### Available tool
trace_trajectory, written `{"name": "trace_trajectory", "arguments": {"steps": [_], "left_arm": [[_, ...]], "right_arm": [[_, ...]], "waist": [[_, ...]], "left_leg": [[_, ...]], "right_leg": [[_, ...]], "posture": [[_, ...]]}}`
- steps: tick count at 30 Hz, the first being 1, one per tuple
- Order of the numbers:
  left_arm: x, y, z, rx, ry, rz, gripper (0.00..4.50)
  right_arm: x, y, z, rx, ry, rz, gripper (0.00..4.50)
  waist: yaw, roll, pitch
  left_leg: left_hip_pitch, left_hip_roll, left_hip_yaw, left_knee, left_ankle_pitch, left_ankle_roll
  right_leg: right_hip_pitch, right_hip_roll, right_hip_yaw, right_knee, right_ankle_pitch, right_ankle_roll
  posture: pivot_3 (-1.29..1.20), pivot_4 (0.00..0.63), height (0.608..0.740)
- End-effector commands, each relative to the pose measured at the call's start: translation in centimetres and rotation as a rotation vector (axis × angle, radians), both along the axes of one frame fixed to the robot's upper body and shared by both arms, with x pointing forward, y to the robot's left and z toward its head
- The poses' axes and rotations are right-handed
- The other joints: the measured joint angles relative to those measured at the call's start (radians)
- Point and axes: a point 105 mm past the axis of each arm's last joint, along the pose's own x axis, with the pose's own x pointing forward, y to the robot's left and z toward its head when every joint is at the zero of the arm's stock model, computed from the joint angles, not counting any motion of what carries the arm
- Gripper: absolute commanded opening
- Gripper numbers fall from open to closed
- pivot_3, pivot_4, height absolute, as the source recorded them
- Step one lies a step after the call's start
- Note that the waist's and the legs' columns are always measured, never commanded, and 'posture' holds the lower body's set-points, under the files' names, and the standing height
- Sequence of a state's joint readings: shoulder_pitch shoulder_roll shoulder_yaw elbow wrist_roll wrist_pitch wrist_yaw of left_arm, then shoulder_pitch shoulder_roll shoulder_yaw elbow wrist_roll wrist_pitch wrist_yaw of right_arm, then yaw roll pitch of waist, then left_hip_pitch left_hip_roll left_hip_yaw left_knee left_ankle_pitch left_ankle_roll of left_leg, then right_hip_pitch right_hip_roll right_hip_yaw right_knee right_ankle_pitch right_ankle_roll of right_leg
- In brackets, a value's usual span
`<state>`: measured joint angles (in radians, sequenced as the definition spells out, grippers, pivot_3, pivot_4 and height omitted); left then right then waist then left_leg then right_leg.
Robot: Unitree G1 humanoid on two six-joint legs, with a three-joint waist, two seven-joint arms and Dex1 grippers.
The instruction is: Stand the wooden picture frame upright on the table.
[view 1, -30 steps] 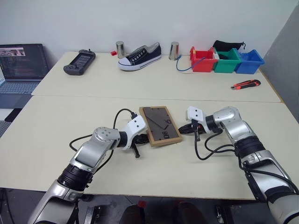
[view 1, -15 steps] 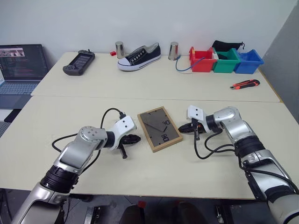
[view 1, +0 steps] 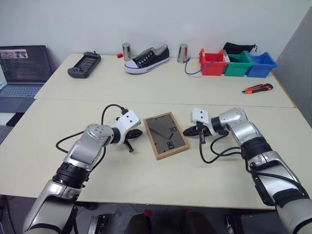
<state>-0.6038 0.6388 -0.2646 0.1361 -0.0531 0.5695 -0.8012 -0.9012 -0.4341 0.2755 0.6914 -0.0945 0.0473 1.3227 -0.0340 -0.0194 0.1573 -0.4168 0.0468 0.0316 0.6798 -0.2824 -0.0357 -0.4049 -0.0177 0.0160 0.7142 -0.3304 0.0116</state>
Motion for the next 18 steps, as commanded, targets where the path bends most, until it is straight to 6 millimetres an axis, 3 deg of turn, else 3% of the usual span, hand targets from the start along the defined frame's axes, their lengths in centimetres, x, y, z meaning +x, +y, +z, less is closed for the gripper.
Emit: {"name": "trace_trajectory", "arguments": {"steps": [1,18], "left_arm": [[0.7,-0.5,0.7,0.038,-0.039,-0.037,0.05],[2.0,-3.3,0.8,0.060,-0.045,-0.154,0.05]], "right_arm": [[-0.9,0.0,0.9,0.009,0.001,0.052,0.00],[-4.3,0.9,1.7,0.054,0.088,0.127,0.00]], "waist": [[0.001,0.000,0.000],[0.006,0.000,0.000]], "left_leg": [[0.000,0.000,0.000,0.000,0.000,0.000],[0.000,-0.001,-0.001,0.000,0.000,0.000]], "right_leg": [[0.000,0.000,0.000,0.000,0.000,0.000],[0.000,-0.001,-0.001,0.000,0.000,0.000]], "posture": [[0.00,0.150,0.740],[0.00,0.150,0.740]]}}
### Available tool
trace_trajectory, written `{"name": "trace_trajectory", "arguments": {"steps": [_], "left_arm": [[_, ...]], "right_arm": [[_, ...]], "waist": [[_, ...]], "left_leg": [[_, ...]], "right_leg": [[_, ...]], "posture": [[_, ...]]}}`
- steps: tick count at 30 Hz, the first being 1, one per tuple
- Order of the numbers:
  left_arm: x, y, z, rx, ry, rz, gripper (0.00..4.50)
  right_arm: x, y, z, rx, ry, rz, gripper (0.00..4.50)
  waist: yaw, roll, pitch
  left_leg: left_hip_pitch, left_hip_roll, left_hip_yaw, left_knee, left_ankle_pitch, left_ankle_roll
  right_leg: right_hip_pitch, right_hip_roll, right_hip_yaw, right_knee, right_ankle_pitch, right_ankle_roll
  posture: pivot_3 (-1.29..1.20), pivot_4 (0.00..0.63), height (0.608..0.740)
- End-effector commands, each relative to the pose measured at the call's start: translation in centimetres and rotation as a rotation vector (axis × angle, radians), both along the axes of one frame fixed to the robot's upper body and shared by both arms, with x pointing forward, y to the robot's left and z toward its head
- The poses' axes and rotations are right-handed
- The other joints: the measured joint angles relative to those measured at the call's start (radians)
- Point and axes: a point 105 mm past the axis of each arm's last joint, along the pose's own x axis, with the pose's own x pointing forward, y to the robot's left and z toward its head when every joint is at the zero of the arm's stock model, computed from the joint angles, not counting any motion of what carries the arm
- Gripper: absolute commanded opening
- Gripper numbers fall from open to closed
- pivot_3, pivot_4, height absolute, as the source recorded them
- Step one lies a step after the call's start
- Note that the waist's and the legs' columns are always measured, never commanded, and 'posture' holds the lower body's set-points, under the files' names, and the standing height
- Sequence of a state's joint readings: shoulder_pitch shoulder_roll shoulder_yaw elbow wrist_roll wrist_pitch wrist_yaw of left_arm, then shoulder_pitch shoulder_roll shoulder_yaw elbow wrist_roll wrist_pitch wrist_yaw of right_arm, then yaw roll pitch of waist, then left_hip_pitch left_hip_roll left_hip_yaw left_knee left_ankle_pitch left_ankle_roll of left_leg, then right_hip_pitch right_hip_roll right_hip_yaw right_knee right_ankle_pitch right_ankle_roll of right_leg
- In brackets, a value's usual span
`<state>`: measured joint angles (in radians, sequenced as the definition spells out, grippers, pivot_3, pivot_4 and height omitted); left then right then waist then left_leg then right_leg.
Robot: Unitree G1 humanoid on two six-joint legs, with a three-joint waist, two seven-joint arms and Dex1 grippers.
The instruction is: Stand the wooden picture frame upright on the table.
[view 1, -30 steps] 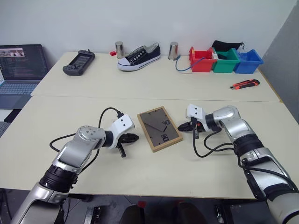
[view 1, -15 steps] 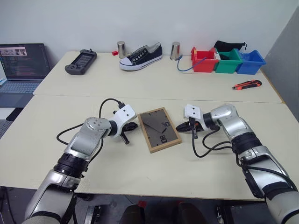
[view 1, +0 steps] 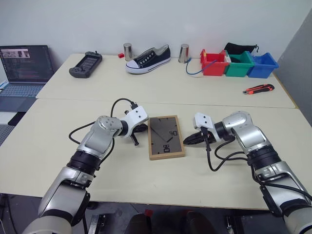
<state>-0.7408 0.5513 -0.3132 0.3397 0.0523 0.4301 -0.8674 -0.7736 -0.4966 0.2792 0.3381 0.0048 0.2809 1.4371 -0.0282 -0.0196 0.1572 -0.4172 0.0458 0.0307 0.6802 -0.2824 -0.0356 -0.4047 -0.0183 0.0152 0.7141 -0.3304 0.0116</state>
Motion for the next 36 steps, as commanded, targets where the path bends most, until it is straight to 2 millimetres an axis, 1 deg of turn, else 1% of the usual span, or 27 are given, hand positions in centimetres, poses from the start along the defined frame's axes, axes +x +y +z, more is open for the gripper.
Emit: {"name": "trace_trajectory", "arguments": {"steps": [1,7,10,17,20,22,27,36], "left_arm": [[-0.1,-1.2,0.5,0.007,-0.013,-0.059,0.05],[-0.1,-1.8,0.5,0.004,-0.009,-0.080,0.05],[0.1,-1.8,0.5,0.003,-0.011,-0.072,0.05],[0.1,-0.1,0.2,0.024,-0.005,-0.045,0.05],[0.1,-0.1,0.2,0.026,-0.005,-0.044,0.05],[0.1,-0.2,0.2,0.023,-0.006,-0.046,0.05],[0.2,-1.0,0.2,0.019,-0.010,-0.059,0.05],[0.5,-0.9,0.3,0.019,-0.013,-0.059,0.05]], "right_arm": [[-0.7,0.4,0.7,0.015,-0.007,0.033,0.00],[-1.3,0.5,0.6,0.011,0.010,0.044,0.00],[-1.4,0.2,0.5,0.005,0.016,0.041,0.00],[-0.4,-2.6,1.2,-0.042,0.003,-0.010,0.00],[-0.5,-3.2,0.7,-0.065,0.006,-0.010,0.00],[-0.6,-2.9,0.1,-0.073,0.000,-0.001,0.00],[-0.9,-1.1,-1.1,-0.059,0.000,0.025,0.00],[-1.2,0.2,-0.8,-0.027,0.007,0.054,0.00]], "waist": [[0.000,0.000,0.000],[0.000,0.000,0.000],[0.001,0.000,0.000],[-0.001,0.000,0.000],[-0.002,0.000,0.000],[-0.002,0.000,0.000],[-0.003,0.000,0.000],[-0.001,0.000,0.000]], "left_leg": [[0.000,0.000,0.000,0.000,0.000,0.000],[0.000,0.000,0.000,0.000,0.000,0.000],[0.000,0.000,0.000,0.000,0.000,0.000],[0.000,0.000,0.000,0.000,0.000,0.000],[0.000,0.000,0.000,0.000,0.000,0.000],[0.000,0.000,0.000,0.000,0.000,0.000],[0.000,0.000,0.000,0.000,0.000,0.000],[0.000,0.000,0.000,0.000,0.000,0.000]], "right_leg": [[0.000,0.000,0.000,0.000,0.000,0.000],[0.000,0.000,0.000,0.000,0.000,0.000],[0.000,0.000,0.000,0.000,0.000,0.000],[0.000,0.000,0.000,-0.001,0.000,0.000],[0.000,0.000,0.000,-0.001,0.000,0.000],[0.000,0.000,0.000,0.000,0.000,0.000],[0.000,0.000,0.000,0.000,0.000,0.000],[0.000,0.000,0.000,0.000,0.000,0.000]], "posture": [[0.00,0.150,0.740],[0.00,0.150,0.740],[0.00,0.150,0.740],[0.00,0.150,0.740],[0.00,0.150,0.740],[0.00,0.150,0.740],[0.00,0.150,0.740],[0.00,0.150,0.740]]}}
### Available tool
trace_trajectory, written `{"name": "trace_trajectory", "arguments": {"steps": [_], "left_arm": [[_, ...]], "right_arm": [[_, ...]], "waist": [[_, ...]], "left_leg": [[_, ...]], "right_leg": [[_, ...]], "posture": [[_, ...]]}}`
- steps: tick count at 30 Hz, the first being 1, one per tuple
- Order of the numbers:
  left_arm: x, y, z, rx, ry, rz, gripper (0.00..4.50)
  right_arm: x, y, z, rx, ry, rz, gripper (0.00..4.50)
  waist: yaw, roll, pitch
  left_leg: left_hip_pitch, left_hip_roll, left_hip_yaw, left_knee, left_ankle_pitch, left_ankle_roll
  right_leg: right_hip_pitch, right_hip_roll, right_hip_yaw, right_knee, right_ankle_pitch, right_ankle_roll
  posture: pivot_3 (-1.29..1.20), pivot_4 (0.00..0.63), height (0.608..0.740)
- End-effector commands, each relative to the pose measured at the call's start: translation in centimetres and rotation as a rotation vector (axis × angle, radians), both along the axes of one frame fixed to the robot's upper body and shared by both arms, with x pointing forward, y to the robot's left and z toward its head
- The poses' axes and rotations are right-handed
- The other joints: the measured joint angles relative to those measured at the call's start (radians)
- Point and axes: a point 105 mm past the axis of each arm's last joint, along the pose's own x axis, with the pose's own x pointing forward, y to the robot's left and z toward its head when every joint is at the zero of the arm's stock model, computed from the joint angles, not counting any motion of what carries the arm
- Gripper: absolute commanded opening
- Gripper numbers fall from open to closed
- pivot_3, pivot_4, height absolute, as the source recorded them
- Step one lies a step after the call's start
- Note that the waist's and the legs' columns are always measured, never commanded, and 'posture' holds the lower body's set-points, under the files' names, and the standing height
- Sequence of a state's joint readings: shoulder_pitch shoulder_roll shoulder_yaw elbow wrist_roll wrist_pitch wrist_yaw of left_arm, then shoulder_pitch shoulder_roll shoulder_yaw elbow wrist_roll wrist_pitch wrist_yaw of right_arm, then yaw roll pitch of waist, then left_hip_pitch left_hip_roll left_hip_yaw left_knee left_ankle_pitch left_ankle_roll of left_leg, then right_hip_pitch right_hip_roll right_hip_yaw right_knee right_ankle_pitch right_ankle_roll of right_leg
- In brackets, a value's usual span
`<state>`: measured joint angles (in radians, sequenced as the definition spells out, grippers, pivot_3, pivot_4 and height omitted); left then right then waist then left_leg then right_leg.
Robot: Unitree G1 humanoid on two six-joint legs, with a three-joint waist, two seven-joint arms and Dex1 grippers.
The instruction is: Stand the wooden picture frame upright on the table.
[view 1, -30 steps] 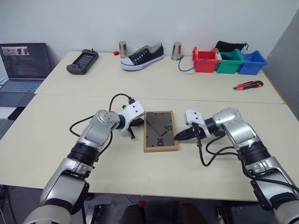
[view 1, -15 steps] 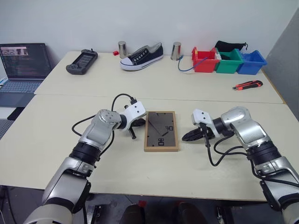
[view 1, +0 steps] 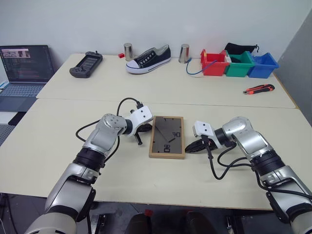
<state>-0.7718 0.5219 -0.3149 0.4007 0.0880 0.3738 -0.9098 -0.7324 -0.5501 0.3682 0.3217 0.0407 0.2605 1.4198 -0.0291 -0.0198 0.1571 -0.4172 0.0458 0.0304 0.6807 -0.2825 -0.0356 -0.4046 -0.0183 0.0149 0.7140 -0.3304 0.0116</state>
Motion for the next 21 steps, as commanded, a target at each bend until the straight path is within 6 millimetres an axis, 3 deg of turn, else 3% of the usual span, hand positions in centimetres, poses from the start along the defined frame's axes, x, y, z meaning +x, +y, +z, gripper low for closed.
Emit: {"name": "trace_trajectory", "arguments": {"steps": [1,7,11,15,18,21], "left_arm": [[0.2,-0.2,0.4,0.006,-0.015,-0.008,0.05],[0.0,-0.1,0.2,0.005,-0.013,-0.007,0.05],[-0.3,1.9,0.4,0.030,-0.020,0.016,0.05],[-1.9,5.5,2.3,-0.054,0.026,0.081,0.05],[-3.1,6.6,3.3,-0.130,0.069,0.097,0.05],[-5.3,6.7,4.5,-0.353,0.250,0.110,0.80]], "right_arm": [[-0.2,0.8,1.3,0.036,-0.031,0.031,0.00],[-0.2,0.5,1.2,0.023,-0.032,0.035,0.00],[0.2,-1.3,1.4,-0.010,-0.041,-0.003,0.00],[0.8,-3.7,3.6,-0.002,-0.059,-0.071,0.00],[1.0,-4.2,4.5,0.016,-0.052,-0.098,0.00],[0.9,-4.3,4.5,0.017,-0.044,-0.103,0.00]], "waist": [[0.000,0.000,0.000],[0.000,0.000,0.000],[-0.001,0.000,0.000],[-0.013,0.000,0.000],[-0.020,0.000,0.000],[-0.019,0.000,0.000]], "left_leg": [[0.000,0.000,0.000,0.000,0.000,0.000],[0.000,0.000,0.000,0.000,0.000,0.000],[0.000,0.000,0.000,0.000,0.000,0.000],[0.000,0.001,0.001,-0.001,0.000,0.000],[0.000,0.002,0.000,-0.001,0.000,0.000],[0.000,0.001,-0.001,-0.001,0.000,0.000]], "right_leg": [[0.000,0.000,0.000,0.000,0.000,0.000],[0.000,0.000,0.000,0.000,0.000,0.000],[0.000,0.000,0.000,0.000,0.000,0.000],[-0.001,0.000,0.001,0.000,0.000,0.000],[-0.001,0.002,0.000,0.001,0.000,0.000],[-0.001,0.001,0.000,0.000,0.000,0.000]], "posture": [[0.00,0.150,0.740],[0.00,0.150,0.740],[0.00,0.150,0.740],[0.00,0.150,0.740],[0.00,0.150,0.740],[0.00,0.150,0.740]]}}
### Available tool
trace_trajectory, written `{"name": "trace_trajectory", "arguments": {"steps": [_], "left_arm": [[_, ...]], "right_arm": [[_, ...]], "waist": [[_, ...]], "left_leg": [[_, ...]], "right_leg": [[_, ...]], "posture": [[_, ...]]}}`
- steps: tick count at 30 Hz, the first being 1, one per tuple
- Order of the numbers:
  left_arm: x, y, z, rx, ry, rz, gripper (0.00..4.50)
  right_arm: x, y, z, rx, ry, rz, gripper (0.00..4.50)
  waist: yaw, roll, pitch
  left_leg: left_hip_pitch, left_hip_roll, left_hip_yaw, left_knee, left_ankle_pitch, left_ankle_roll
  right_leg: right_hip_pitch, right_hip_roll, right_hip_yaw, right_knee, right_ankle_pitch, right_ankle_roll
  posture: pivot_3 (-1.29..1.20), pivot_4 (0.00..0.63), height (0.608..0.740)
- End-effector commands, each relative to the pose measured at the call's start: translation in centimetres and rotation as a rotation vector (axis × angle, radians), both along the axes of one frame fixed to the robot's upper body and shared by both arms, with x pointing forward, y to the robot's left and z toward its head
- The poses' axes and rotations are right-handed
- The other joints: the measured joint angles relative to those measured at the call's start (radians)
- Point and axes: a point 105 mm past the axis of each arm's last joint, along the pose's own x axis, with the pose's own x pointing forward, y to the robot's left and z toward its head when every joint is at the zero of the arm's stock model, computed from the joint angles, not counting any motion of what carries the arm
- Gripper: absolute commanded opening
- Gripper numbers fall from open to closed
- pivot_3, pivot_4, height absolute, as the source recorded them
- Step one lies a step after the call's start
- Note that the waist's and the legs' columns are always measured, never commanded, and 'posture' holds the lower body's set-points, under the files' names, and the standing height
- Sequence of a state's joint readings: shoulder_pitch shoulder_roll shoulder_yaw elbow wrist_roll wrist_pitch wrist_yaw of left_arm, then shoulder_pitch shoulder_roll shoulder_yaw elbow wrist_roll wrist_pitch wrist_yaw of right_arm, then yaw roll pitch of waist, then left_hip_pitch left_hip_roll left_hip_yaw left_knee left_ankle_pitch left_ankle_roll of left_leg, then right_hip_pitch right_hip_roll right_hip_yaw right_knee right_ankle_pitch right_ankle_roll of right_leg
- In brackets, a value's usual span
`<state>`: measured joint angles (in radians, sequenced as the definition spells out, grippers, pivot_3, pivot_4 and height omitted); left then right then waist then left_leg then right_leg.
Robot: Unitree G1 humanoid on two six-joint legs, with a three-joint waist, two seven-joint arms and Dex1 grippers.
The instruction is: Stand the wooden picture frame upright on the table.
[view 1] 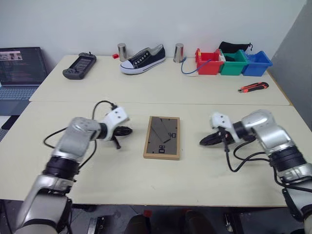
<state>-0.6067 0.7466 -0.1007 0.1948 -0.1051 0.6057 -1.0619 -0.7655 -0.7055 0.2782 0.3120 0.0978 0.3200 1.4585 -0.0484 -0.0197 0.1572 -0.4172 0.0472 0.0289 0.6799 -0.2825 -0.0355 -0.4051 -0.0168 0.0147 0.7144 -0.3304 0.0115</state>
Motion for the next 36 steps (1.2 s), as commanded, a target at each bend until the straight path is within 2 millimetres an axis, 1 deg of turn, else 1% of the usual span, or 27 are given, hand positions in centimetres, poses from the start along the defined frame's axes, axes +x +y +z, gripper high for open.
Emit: {"name": "trace_trajectory", "arguments": {"steps": [1,2,3,5,7,8,9,10,11,13,14,17,21,26,28,31,32,36], "left_arm": [[-2.2,-0.9,2.9,-0.267,0.124,-0.020,1.10],[-2.7,-0.9,3.3,-0.343,0.176,-0.008,1.32],[-3.1,-0.9,3.6,-0.404,0.227,0.005,1.43],[-4.0,-0.8,4.1,-0.538,0.357,0.037,1.94],[-4.6,-0.8,4.2,-0.611,0.450,0.055,2.34],[-4.8,-0.6,3.9,-0.632,0.489,0.074,2.56],[-4.8,-0.5,3.5,-0.655,0.527,0.093,2.68],[-4.8,-0.7,3.3,-0.685,0.564,0.099,3.09],[-4.7,-0.9,3.1,-0.700,0.587,0.102,3.07],[-4.6,-1.3,2.6,-0.700,0.616,0.100,3.45],[-4.5,-1.5,2.3,-0.703,0.631,0.099,3.77],[-4.0,-1.8,2.2,-0.737,0.667,0.105,4.40],[-3.3,-2.8,0.9,-0.737,0.729,0.098,4.46],[-2.5,-3.5,0.1,-0.707,0.755,0.103,4.46],[-2.3,-3.7,-0.9,-0.667,0.800,0.141,4.46],[-2.3,-3.5,-2.8,-0.601,0.850,0.187,4.46],[-2.2,-3.6,-3.1,-0.600,0.853,0.186,4.46],[-1.9,-4.5,-3.0,-0.615,0.868,0.161,4.46]], "right_arm": [[-0.2,0.5,1.0,0.024,-0.014,0.027,0.00],[-0.2,0.6,0.9,0.021,-0.011,0.032,0.00],[-0.2,0.6,0.8,0.019,-0.009,0.036,0.00],[-0.2,0.9,0.9,0.022,-0.008,0.043,0.00],[-0.2,1.2,0.9,0.024,-0.009,0.050,0.00],[-0.1,1.3,0.9,0.024,-0.010,0.053,0.00],[-0.1,1.6,0.7,0.022,-0.008,0.059,0.00],[-0.1,1.7,0.5,0.019,-0.003,0.059,0.00],[0.0,1.8,0.3,0.016,0.002,0.057,0.00],[0.0,1.8,-0.3,0.008,0.007,0.049,0.00],[0.1,1.8,-0.6,0.001,0.009,0.041,0.00],[0.3,1.8,-1.2,-0.017,0.004,0.033,0.00],[0.6,2.5,-1.9,-0.038,-0.013,0.042,0.00],[0.8,2.9,-2.4,-0.051,-0.025,0.037,0.00],[1.0,3.1,-2.9,-0.057,-0.031,0.025,0.00],[1.3,3.6,-3.2,-0.051,-0.042,0.015,0.00],[1.5,3.9,-3.4,-0.048,-0.047,0.012,0.00],[2.0,4.5,-3.7,-0.048,-0.065,0.005,0.00]], "waist": [[0.002,0.000,0.000],[0.006,0.000,0.000],[0.009,0.000,0.000],[0.011,0.000,0.000],[0.011,0.000,0.000],[0.011,0.000,0.000],[0.010,0.000,0.000],[0.010,0.000,0.000],[0.010,0.000,0.000],[0.011,0.000,0.000],[0.011,0.000,0.000],[0.011,0.000,0.000],[0.010,0.000,0.000],[0.007,0.000,0.000],[0.006,0.000,0.000],[0.005,0.000,-0.001],[0.005,0.000,-0.001],[0.008,0.000,-0.002]], "left_leg": [[0.000,0.000,0.000,0.000,0.000,0.000],[0.000,0.000,0.000,0.000,0.000,0.000],[0.000,-0.001,0.000,0.000,0.000,0.000],[0.000,-0.001,0.000,0.001,0.000,0.000],[-0.001,-0.001,0.000,0.001,0.000,0.000],[0.000,-0.001,0.000,0.001,0.000,0.000],[0.000,-0.001,0.000,0.001,0.000,0.000],[0.000,-0.001,0.000,0.001,0.000,0.000],[0.000,-0.001,0.000,0.001,0.000,0.000],[0.000,-0.001,0.000,0.001,0.000,0.000],[0.000,-0.001,0.000,0.001,0.000,0.000],[0.000,-0.001,0.000,0.001,0.000,0.000],[0.000,-0.001,0.000,0.001,0.000,0.000],[0.000,-0.001,0.000,0.001,0.000,0.000],[0.000,-0.001,0.000,0.001,0.000,0.000],[0.000,-0.001,0.001,0.001,0.000,0.000],[0.000,-0.001,0.000,0.001,0.000,0.000],[0.002,-0.001,0.000,0.002,0.000,0.000]], "right_leg": [[0.000,0.000,0.000,0.000,0.000,0.000],[0.000,0.000,0.000,0.000,0.000,0.000],[0.000,0.000,0.000,0.000,0.000,0.000],[0.000,0.000,0.000,0.000,0.000,0.000],[0.000,0.000,0.000,0.000,0.000,0.000],[0.000,0.000,0.000,0.000,0.000,0.000],[0.000,0.000,0.000,0.000,0.000,0.000],[0.000,0.000,0.000,0.000,0.000,0.000],[0.000,0.000,0.000,0.000,0.000,0.000],[0.000,0.000,0.000,0.000,0.000,0.000],[0.000,0.000,0.000,0.000,0.000,0.000],[0.000,-0.001,0.000,0.000,0.000,0.000],[0.000,-0.001,0.000,0.000,0.000,0.000],[0.000,-0.001,0.000,0.000,0.000,0.000],[0.000,0.000,0.000,0.000,0.000,0.000],[0.000,-0.001,0.000,0.000,0.000,0.000],[0.000,-0.001,0.000,0.000,0.000,0.000],[0.001,-0.001,0.000,0.001,0.000,0.000]], "posture": [[0.00,0.150,0.740],[0.00,0.150,0.740],[0.00,0.150,0.740],[0.00,0.150,0.740],[0.00,0.150,0.740],[0.00,0.150,0.740],[0.00,0.150,0.740],[0.00,0.150,0.740],[0.00,0.150,0.740],[0.00,0.150,0.740],[0.00,0.150,0.740],[0.00,0.150,0.740],[0.00,0.150,0.740],[0.00,0.150,0.740],[0.00,0.150,0.740],[0.00,0.150,0.740],[0.00,0.150,0.740],[0.00,0.150,0.740]]}}
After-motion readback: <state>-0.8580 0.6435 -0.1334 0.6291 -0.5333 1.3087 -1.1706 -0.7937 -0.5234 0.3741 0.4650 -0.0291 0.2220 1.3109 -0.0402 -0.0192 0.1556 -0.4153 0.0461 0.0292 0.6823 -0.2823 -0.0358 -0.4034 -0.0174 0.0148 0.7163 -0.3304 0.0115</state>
